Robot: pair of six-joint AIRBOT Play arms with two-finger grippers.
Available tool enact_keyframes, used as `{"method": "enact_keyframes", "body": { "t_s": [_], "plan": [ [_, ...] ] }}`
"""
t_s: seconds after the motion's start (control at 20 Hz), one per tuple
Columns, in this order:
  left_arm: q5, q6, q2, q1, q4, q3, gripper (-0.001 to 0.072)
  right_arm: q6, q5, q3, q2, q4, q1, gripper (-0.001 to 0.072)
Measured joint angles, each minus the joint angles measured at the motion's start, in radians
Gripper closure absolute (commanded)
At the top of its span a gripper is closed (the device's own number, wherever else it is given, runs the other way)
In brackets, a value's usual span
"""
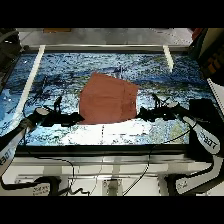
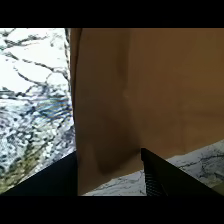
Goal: Fold the clothes and pants, and hang the long-sleeved shirts on hangers.
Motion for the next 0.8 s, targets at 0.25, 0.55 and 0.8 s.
{"method": "enact_keyframes", "body": {
  "t_s": [0.25,0.55,0.8],
  "plan": [
    [-0.005,0.003,-0.019,-0.032,0.008,-0.002,0.0555,-0.001,-0.005,0.0,0.009,-0.004,0.0,0.069],
    [-0.046,0.01,-0.021,-0.032,0.017,0.012,0.0701,-0.001,-0.006,0.002,0.044,-0.024,0.0,0.0691],
    [-0.114,0.044,0.034,0.011,0.016,0.126,0.0701,-0.018,0.032,0.069,0.138,-0.08,0.0,0.0691]
  ]
}}
